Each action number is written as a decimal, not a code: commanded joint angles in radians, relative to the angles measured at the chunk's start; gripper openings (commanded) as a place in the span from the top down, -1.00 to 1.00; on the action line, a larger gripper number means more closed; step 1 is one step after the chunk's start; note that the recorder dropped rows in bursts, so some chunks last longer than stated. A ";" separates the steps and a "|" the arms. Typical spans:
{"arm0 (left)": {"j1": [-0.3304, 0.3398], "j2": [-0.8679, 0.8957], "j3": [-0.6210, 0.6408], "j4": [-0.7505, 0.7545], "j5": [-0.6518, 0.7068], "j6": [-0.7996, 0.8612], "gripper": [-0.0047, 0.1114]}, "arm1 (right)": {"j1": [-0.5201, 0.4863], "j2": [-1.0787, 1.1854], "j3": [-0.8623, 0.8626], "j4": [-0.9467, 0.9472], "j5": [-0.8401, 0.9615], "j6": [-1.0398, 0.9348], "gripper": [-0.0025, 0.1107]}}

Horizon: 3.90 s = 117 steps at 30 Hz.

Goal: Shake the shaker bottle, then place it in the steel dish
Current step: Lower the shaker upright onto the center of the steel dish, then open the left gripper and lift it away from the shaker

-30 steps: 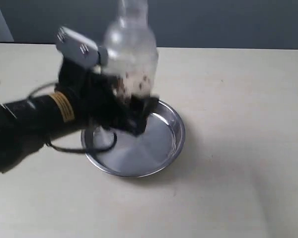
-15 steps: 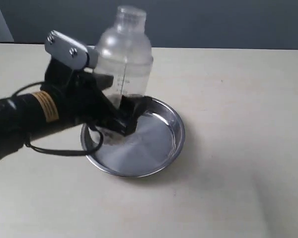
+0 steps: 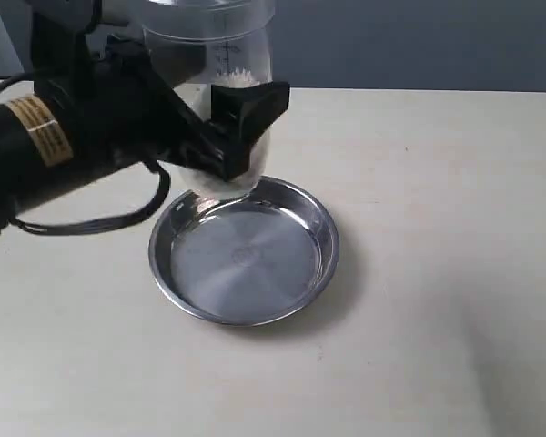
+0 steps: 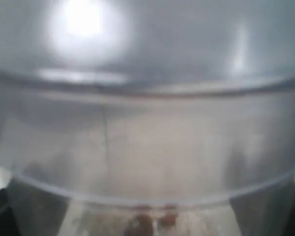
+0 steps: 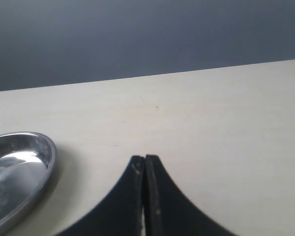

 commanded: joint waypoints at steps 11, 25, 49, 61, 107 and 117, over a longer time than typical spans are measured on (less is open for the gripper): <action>0.006 0.231 0.144 -0.059 -0.548 0.109 0.91 | -0.001 0.005 0.001 -0.004 -0.013 0.000 0.97; 0.006 0.657 0.132 -0.168 -0.811 0.139 0.91 | -0.001 0.005 0.001 0.003 -0.013 0.000 0.97; 0.006 0.746 0.060 -0.173 -0.811 0.062 0.91 | -0.001 0.005 0.001 0.003 -0.011 0.000 0.97; 0.006 0.746 0.060 -0.144 -0.811 0.048 0.91 | -0.001 0.005 0.001 0.003 -0.011 0.000 0.97; 0.006 0.651 0.077 -0.107 -0.811 0.123 -0.90 | -0.001 0.005 0.001 0.003 -0.014 0.000 0.97; 0.006 0.518 0.077 -0.125 -0.738 0.169 -0.90 | -0.001 0.005 0.001 0.003 -0.011 0.000 0.97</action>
